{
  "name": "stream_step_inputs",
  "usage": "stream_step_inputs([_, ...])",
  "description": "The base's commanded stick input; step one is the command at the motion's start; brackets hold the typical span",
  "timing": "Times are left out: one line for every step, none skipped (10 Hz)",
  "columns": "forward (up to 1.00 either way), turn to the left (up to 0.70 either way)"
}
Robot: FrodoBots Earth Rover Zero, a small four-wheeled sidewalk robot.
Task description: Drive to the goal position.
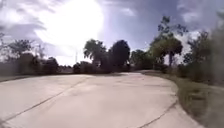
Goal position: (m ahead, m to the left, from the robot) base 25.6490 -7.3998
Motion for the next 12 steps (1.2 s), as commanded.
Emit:
stream_step_inputs([1.00,0.00])
stream_step_inputs([1.00,0.00])
stream_step_inputs([1.00,0.00])
stream_step_inputs([1.00,-0.12])
stream_step_inputs([1.00,-0.24])
stream_step_inputs([1.00,-0.36])
stream_step_inputs([1.00,-0.40])
stream_step_inputs([1.00,-0.40])
stream_step_inputs([1.00,-0.40])
stream_step_inputs([1.00,-0.40])
stream_step_inputs([1.00,-0.40])
stream_step_inputs([1.00,-0.40])
